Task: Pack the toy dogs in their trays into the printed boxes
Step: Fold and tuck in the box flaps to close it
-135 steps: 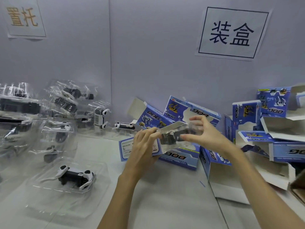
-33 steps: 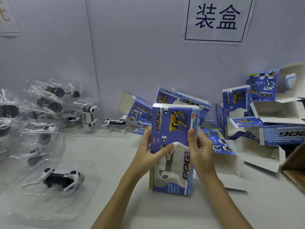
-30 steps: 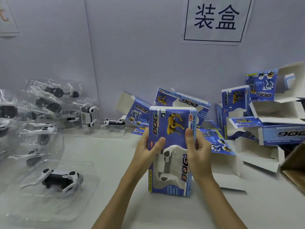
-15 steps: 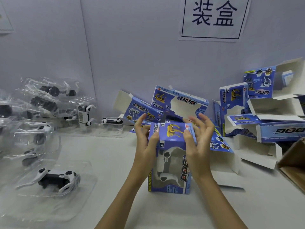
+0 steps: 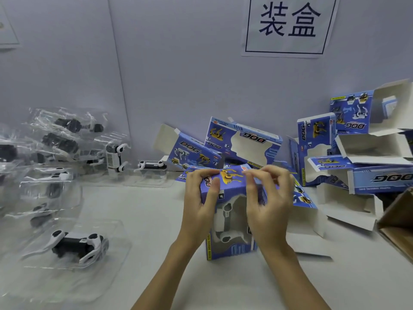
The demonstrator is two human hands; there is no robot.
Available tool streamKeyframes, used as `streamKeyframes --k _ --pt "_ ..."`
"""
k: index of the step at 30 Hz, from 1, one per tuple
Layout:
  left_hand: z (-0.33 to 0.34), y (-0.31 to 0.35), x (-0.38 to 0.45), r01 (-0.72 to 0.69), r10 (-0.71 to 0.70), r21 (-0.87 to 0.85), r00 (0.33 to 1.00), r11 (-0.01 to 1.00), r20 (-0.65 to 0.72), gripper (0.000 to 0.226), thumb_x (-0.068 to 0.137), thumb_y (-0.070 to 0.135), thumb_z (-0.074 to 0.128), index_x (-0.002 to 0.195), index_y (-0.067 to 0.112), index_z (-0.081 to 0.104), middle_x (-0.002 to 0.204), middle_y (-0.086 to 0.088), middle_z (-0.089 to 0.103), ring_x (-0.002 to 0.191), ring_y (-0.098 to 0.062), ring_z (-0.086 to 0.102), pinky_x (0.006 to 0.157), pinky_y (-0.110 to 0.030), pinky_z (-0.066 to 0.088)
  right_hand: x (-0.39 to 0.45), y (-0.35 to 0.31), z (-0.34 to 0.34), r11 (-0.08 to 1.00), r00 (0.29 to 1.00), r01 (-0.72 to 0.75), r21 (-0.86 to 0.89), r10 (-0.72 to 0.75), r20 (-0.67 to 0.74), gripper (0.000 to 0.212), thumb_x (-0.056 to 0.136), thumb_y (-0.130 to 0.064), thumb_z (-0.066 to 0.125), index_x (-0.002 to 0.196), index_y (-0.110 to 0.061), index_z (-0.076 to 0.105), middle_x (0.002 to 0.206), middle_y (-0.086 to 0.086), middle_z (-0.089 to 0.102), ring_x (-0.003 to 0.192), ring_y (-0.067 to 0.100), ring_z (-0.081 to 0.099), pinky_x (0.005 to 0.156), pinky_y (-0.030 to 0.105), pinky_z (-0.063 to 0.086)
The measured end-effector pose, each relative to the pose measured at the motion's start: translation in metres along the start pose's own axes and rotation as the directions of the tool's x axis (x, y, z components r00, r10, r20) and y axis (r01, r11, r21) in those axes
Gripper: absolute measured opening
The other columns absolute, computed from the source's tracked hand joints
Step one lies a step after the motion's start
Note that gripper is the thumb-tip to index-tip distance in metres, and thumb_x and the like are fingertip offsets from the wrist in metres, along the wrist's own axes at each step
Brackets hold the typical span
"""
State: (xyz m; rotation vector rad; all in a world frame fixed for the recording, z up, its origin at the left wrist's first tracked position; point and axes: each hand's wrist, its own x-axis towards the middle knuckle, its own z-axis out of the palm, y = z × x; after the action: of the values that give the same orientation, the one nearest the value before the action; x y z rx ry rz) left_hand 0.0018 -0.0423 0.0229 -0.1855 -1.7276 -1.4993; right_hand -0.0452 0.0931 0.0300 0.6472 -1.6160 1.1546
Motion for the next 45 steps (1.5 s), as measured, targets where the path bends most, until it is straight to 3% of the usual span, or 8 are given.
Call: streamKeyframes --k 8,16,22,25,29,33,39,45 --pt "-0.013 -0.001 0.005 -0.109 0.109 0.010 0.980 0.994 -0.168 0.041 0.110 0.046 0.038 0.135 0.024 0.062 0.104 0.012 0.072 0.094 -0.010 0.072 0.074 -0.015 0.053 -0.009 -0.018 0.009 0.896 0.873 -0.373 0.240 0.251 0.419 0.058 0.098 -0.077 0.036 0.134 -0.036 0.056 0.157 -0.012 0.039 0.147 0.001 0.036 0.120 0.033 0.036" --pt "-0.016 0.003 0.010 0.343 -0.304 -0.168 0.926 0.924 0.223 0.058 0.086 0.054 0.075 0.135 0.063 0.045 0.133 0.014 0.066 0.116 -0.009 0.069 0.077 -0.024 0.061 0.007 0.013 -0.008 0.308 0.619 -0.782 0.542 0.273 0.736 0.041 0.100 -0.030 0.053 0.141 -0.024 0.055 0.154 -0.005 0.055 0.139 0.029 0.057 0.114 0.065 0.041" --pt "-0.013 0.000 0.009 0.147 -0.141 -0.080 0.987 0.986 0.076 0.044 0.076 0.055 0.084 0.109 0.052 0.055 0.109 0.014 0.077 0.096 -0.013 0.077 0.067 -0.021 0.061 0.019 0.008 -0.017 0.627 0.741 -0.634 0.453 0.324 0.589 0.028 0.107 -0.035 0.049 0.108 -0.027 0.075 0.131 -0.011 0.070 0.124 0.020 0.067 0.080 0.035 0.064" --pt "-0.010 -0.003 0.008 -0.002 0.001 0.018 1.000 1.000 0.031 0.054 0.072 0.065 0.084 0.111 0.048 0.052 0.113 0.013 0.075 0.099 -0.014 0.077 0.072 -0.028 0.064 0.020 -0.002 -0.020 0.681 0.714 -0.628 0.377 0.312 0.627 0.050 0.088 -0.077 0.057 0.108 -0.032 0.066 0.117 -0.008 0.071 0.112 0.021 0.073 0.077 0.042 0.065" --pt "-0.021 -0.012 0.013 0.202 -0.167 -0.143 0.960 0.969 0.226 0.061 0.075 0.053 0.088 0.122 0.055 0.048 0.117 0.011 0.074 0.102 -0.018 0.077 0.070 -0.029 0.063 0.020 -0.007 -0.018 0.804 0.774 -0.525 0.281 0.313 0.550 0.043 0.083 -0.066 0.072 0.107 -0.031 0.065 0.115 -0.011 0.066 0.107 0.003 0.068 0.071 0.025 0.060" --pt "-0.029 -0.014 0.014 0.423 -0.379 -0.094 0.875 0.901 0.302 0.090 0.071 0.048 0.090 0.145 0.040 0.040 0.116 0.010 0.076 0.104 -0.018 0.076 0.072 -0.027 0.062 0.020 -0.007 -0.016 0.792 0.792 -0.534 0.296 0.347 0.502 0.026 0.091 -0.052 0.072 0.108 -0.032 0.070 0.112 -0.015 0.072 0.107 0.011 0.069 0.087 0.043 0.060" --pt "-0.031 0.000 0.014 -0.127 0.090 0.430 0.990 0.894 0.105 0.079 0.078 0.078 0.067 0.144 0.037 0.049 0.126 0.022 0.067 0.112 -0.004 0.069 0.089 -0.030 0.061 0.006 -0.017 0.003 0.584 0.723 -0.690 0.427 0.548 0.420 0.037 0.087 -0.064 0.072 0.120 -0.050 0.075 0.112 0.031 0.065 0.096 0.060 0.058 0.084 0.072 0.054" --pt "-0.021 0.005 0.011 -0.170 0.015 0.635 0.970 0.754 0.243 0.141 0.059 0.085 0.073 0.166 0.020 0.010 0.154 0.009 0.034 0.140 -0.014 0.036 0.117 -0.043 0.036 0.002 -0.015 0.004 0.410 0.643 -0.764 0.498 0.552 0.531 0.034 0.091 -0.046 0.075 0.124 -0.037 0.075 0.113 0.015 0.077 0.103 0.039 0.074 0.081 0.051 0.062"
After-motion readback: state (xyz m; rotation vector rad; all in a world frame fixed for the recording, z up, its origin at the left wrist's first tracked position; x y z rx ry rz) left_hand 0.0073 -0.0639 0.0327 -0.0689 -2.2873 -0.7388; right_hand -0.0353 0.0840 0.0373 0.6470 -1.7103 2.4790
